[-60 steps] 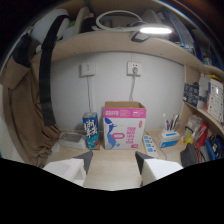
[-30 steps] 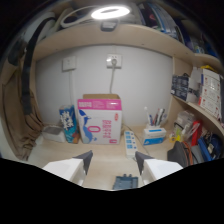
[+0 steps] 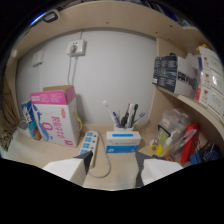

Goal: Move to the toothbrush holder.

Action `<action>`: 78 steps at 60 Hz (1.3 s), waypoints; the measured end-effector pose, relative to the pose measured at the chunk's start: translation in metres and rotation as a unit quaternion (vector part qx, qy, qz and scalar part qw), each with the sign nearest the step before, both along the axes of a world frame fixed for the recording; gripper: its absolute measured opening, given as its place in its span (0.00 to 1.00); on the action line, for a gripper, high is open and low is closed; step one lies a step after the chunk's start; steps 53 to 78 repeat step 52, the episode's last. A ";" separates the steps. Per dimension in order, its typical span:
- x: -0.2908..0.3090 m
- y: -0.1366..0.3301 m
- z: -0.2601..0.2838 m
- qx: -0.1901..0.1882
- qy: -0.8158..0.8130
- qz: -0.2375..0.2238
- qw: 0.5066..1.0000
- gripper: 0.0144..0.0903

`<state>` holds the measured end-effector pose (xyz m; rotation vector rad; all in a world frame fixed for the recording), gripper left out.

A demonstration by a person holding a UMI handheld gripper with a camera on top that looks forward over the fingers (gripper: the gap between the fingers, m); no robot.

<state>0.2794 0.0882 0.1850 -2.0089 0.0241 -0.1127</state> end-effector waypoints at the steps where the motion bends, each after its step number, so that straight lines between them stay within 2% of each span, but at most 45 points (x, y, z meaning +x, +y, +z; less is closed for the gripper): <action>1: 0.005 0.006 -0.001 0.000 -0.002 0.001 1.000 0.95; 21: 0.050 0.128 -0.021 0.005 0.007 0.031 0.999 0.95; 32: 0.061 0.170 -0.027 0.008 0.005 0.031 0.999 0.95; 78: 0.058 0.177 -0.031 0.007 0.016 0.034 0.999 0.95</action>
